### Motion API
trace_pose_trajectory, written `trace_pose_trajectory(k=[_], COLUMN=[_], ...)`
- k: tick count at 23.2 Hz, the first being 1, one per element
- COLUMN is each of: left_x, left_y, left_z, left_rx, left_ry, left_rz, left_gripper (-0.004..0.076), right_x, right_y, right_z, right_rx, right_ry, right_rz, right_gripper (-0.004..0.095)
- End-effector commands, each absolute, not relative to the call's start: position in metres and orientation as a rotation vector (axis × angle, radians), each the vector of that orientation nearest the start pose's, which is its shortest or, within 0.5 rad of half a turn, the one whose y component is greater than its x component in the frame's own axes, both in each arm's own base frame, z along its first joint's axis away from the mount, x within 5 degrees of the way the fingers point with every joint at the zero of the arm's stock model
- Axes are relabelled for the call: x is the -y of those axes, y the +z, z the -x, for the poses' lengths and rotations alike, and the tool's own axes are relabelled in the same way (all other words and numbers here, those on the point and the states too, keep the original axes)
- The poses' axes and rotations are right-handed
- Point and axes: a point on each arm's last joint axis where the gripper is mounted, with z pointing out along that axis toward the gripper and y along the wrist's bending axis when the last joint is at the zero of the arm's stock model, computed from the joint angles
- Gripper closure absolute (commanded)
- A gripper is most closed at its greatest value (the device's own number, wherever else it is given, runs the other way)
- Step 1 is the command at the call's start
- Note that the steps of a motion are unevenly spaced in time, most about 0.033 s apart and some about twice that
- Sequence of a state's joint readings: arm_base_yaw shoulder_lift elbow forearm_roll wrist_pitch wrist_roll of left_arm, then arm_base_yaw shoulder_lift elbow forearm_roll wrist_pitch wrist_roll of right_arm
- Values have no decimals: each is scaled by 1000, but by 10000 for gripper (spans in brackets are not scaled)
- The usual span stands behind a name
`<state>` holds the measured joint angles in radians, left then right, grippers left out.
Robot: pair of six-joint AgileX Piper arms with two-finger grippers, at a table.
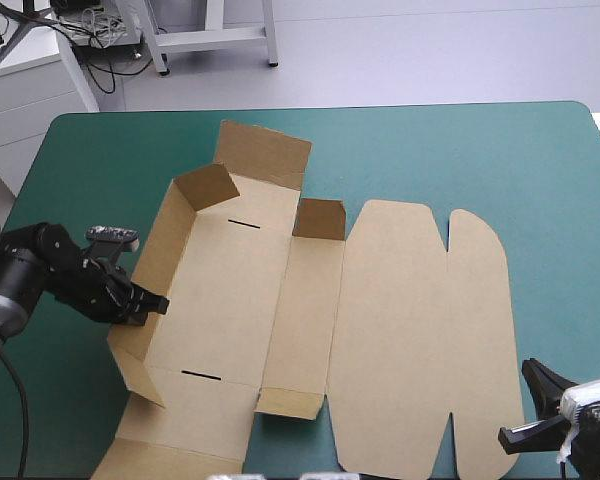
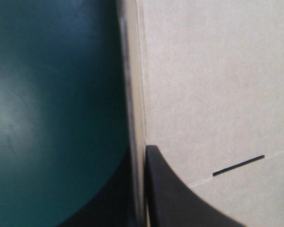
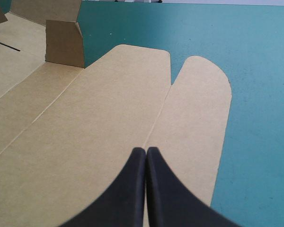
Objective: Fold the box
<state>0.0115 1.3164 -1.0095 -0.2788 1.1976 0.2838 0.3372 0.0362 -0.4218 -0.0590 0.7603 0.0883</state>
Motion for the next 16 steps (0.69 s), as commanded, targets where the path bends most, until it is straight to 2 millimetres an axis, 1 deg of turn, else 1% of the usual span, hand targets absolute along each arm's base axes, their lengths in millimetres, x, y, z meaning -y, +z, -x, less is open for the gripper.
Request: trace_pose_trajectory(k=[1, 2, 4, 5, 6, 7, 9, 11, 16], left_x=[35, 44, 63, 77, 83, 95, 110, 132, 162], left_y=[321, 326, 331, 331, 331, 330, 331, 333, 343], left_z=[-253, -262, -280, -290, -294, -299, -303, -306, -301], left_rx=[-2841, -2820, -2778, -2737, -2716, -2673, -2592, -2422, -2152], left_ry=[-153, -87, 83, 207, 263, 351, 461, 579, 739], left_rz=[-435, -511, -660, -775, -820, -901, -996, -1119, -1267], left_gripper=[734, 734, 734, 734, 734, 734, 734, 734, 734], right_x=[-4, -4, -4, -4, -4, -4, -4, -4, -4], right_y=[293, 293, 293, 293, 293, 293, 292, 292, 292], right_z=[-21, -21, -21, -21, -21, -21, -21, -21, -21], right_rx=[-1759, -1758, -1758, -1758, -1759, -1761, -1776, -1776, -1776], right_ry=[226, 227, 227, 227, 228, 228, 235, 240, 240], right_rz=[238, 239, 239, 239, 237, 237, 235, 234, 234], right_gripper=[928, 928, 928, 928, 928, 928, 928, 928, 928])
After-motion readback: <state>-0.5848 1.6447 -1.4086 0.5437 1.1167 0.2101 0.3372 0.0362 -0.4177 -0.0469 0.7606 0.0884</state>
